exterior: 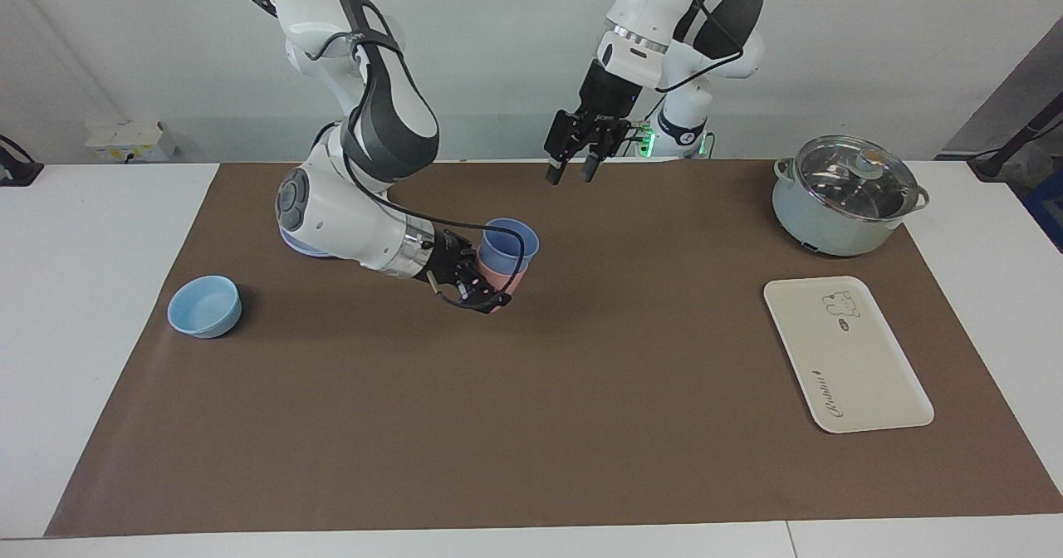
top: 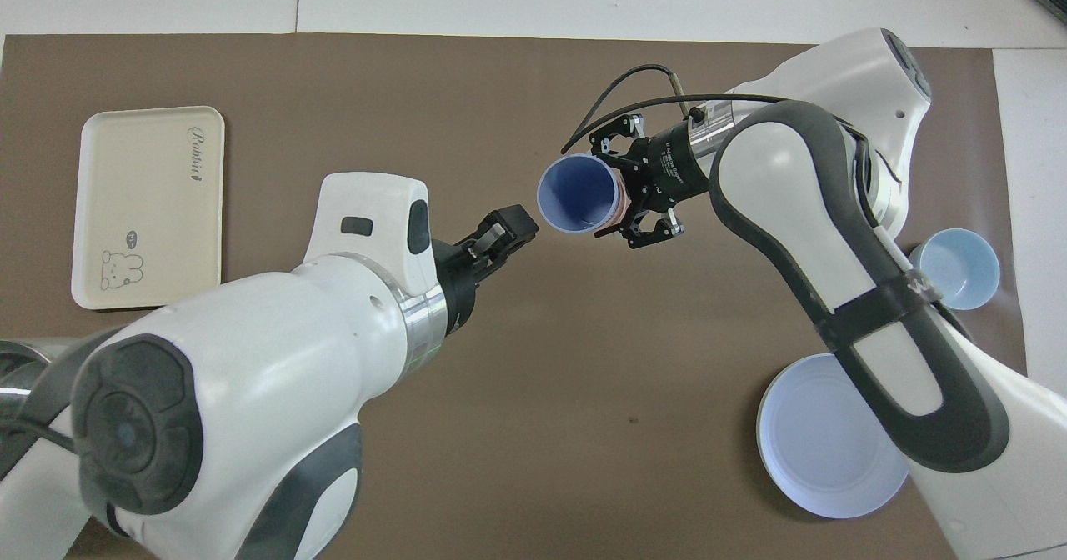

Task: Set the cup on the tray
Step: 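Hold the cups with the right gripper while the left gripper reaches the blue cup, then grasp the blue cup rim with the left gripper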

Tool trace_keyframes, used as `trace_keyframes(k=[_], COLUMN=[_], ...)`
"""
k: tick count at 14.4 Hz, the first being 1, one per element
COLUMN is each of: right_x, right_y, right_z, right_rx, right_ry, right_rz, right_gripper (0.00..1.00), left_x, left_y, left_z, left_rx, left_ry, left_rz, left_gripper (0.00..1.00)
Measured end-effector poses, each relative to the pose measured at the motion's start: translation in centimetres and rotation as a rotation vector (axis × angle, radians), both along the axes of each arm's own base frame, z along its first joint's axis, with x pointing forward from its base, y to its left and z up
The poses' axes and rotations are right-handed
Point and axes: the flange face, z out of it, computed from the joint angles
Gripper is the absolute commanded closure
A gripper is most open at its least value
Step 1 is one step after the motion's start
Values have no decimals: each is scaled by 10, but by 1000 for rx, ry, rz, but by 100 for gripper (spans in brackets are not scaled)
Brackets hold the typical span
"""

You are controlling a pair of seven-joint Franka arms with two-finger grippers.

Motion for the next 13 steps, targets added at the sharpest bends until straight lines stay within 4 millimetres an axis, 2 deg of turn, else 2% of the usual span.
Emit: trace_keyframes(k=[5,8,11,12,13], right_x=[2,2,2,2,2], right_y=[-4,-4,-4,-4,-4], right_z=[0,0,-1,-1,-1], right_rx=[-4,-4,-4,-4,-4], right_ry=[-2,-3,-2,-2,-2], right_rz=[-22,-23,-23,-23,-23], right_gripper=[100,100,100,100,100], left_x=[22,30,28,27,26], left_y=[-21,-37,-60,-65,-67], left_z=[-40,-50,-65,-69,-72], left_rx=[-84,-109,-110,-110,-108], left_ry=[37,57,54,55,57], left_rz=[134,160,133,128,125], left_gripper=[23,23,33,40,57])
